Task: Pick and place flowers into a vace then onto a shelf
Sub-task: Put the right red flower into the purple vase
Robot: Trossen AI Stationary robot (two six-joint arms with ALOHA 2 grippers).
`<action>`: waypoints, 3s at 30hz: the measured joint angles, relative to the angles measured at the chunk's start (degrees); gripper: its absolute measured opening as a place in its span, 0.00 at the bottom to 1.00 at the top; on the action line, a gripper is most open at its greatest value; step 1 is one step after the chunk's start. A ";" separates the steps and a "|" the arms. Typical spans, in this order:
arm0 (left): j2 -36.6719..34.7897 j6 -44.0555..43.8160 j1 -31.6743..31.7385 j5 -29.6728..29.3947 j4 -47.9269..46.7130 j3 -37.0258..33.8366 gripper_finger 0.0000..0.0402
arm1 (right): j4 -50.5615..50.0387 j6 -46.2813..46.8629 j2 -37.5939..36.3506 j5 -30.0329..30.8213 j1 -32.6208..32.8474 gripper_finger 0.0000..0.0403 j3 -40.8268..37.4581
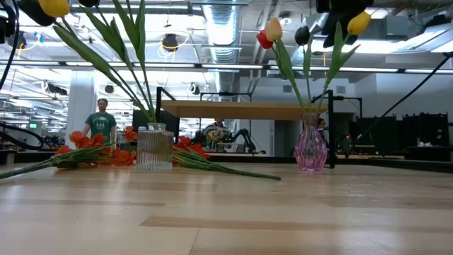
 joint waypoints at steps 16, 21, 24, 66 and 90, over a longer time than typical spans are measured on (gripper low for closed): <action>0.01 0.02 -0.02 0.01 -0.02 0.02 0.41 | 4.27 0.33 -1.28 -0.89 0.83 0.45 13.32; 0.02 -0.38 -0.02 0.28 -0.02 0.02 0.41 | 9.35 1.28 -3.34 -0.89 7.15 0.46 13.86; 0.01 -0.42 -0.01 0.28 -0.02 0.02 0.41 | 9.33 4.00 -4.57 0.84 12.55 0.46 13.86; 0.01 -2.50 -0.03 8.43 -1.74 0.02 0.41 | -5.45 73.21 27.69 59.40 83.50 0.30 13.84; 0.00 -4.02 -0.03 8.43 -2.78 0.02 0.41 | 16.06 82.86 55.12 81.76 74.16 0.25 13.82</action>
